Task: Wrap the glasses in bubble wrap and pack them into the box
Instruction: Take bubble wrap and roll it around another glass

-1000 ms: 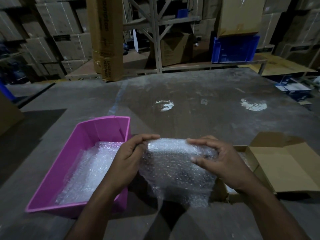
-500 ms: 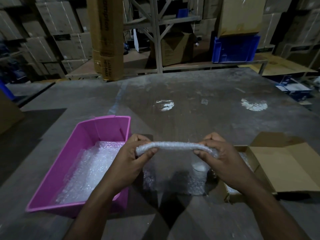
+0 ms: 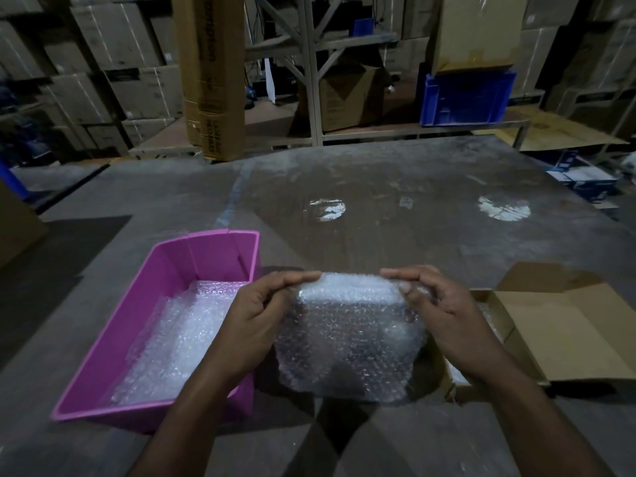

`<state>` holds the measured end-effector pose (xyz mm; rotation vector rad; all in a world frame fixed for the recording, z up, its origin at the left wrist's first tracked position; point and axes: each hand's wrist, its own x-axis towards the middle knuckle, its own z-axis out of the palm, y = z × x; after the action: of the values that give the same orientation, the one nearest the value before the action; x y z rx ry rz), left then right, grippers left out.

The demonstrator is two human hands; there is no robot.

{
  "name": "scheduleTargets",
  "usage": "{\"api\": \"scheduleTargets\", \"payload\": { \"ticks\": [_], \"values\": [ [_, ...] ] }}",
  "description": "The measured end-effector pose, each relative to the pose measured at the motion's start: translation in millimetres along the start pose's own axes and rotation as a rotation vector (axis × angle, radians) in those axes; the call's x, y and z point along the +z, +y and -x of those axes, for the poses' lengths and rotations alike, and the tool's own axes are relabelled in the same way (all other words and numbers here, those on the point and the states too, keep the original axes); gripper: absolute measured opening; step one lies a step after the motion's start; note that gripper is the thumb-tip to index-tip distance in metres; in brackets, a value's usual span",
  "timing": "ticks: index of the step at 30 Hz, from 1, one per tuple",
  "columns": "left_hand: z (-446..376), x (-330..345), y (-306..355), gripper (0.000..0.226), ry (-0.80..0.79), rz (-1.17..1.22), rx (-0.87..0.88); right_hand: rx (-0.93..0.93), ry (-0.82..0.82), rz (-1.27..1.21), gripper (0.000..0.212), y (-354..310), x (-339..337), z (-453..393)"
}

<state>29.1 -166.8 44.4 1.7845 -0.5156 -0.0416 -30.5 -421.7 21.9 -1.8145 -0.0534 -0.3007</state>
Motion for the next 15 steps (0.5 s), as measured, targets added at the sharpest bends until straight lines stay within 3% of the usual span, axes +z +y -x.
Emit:
{"api": "scheduleTargets", "payload": {
  "ticks": [3, 6, 9, 15],
  "values": [
    [-0.6, -2.5, -1.3, 0.033, -0.027, -0.016, 0.001, 0.001, -0.07, 0.114, 0.042, 2.5, -2.5, 0.3],
    [-2.2, -2.5, -5.3, 0.044, -0.015, -0.1, 0.0, -0.052, -0.006, 0.18, 0.027, 3.5, -0.1, -2.2],
    [-4.2, -2.7, -9.9, 0.028, 0.037, -0.09, -0.007, -0.088, -0.007, 0.194, 0.006, 5.1, 2.2, -3.6],
    [-3.3, -2.0, -10.3, 0.011, 0.039, -0.092, -0.025, -0.058, -0.006, 0.177, 0.02, 5.7, 2.4, -1.6]
  ]
}}
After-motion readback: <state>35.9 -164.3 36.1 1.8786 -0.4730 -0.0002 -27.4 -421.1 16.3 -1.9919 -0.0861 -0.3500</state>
